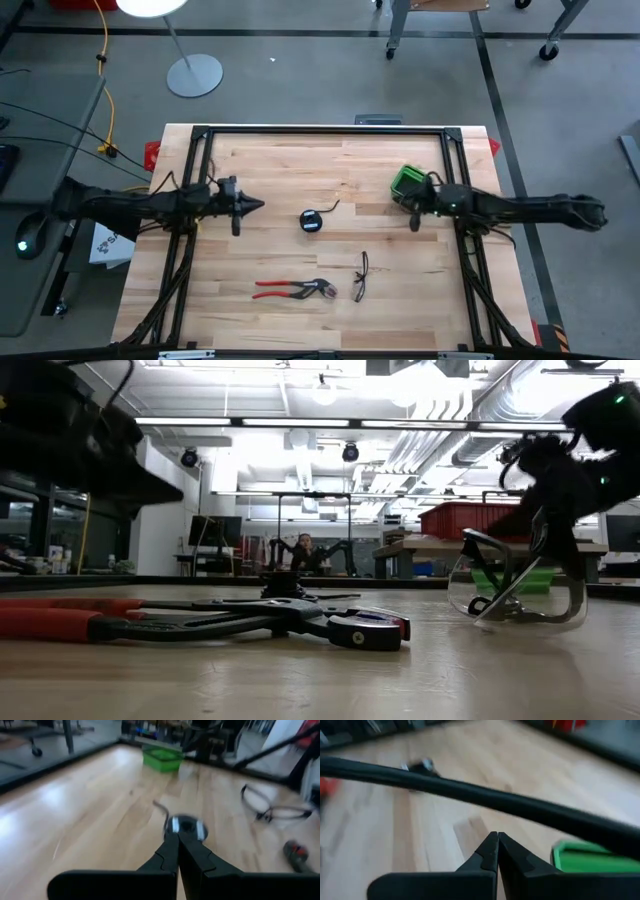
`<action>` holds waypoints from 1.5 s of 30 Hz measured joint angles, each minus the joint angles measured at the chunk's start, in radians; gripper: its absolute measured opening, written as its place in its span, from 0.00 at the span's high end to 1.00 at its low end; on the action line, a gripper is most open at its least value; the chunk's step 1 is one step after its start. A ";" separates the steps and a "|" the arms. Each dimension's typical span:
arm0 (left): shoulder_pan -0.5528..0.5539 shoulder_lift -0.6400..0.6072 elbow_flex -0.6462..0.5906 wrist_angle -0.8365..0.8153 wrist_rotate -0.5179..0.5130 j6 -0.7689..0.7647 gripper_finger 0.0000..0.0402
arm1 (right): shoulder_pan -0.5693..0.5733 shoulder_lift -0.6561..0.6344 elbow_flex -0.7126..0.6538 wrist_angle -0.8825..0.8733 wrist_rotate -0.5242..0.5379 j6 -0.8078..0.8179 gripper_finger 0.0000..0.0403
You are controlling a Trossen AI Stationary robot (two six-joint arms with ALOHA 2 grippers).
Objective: Coil cords
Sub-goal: Return to Home Position
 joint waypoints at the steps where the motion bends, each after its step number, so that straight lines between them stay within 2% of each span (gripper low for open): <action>1: 0.000 -0.037 0.000 -0.014 0.000 0.000 1.00 | 0.000 -0.042 0.000 -0.006 0.000 0.000 1.00; 8: 0.000 -0.209 -0.003 -0.017 0.000 0.000 1.00 | 0.000 -0.284 0.000 -0.013 -0.002 0.000 1.00; 17: 0.001 -0.374 -0.006 -0.145 0.000 0.000 1.00 | 0.000 -0.540 0.000 -0.019 -0.003 0.000 1.00; 20: 0.001 -0.422 -0.006 -0.235 0.002 -0.001 1.00 | 0.005 -0.538 0.000 0.019 -0.001 0.002 1.00; 26: 0.002 -0.514 -0.006 -0.237 0.025 0.000 1.00 | 0.045 -0.538 0.000 0.010 -0.002 0.003 1.00; 45: 0.003 -0.510 -0.006 -0.238 0.027 0.000 1.00 | 0.076 -0.538 0.000 -0.031 0.000 0.006 1.00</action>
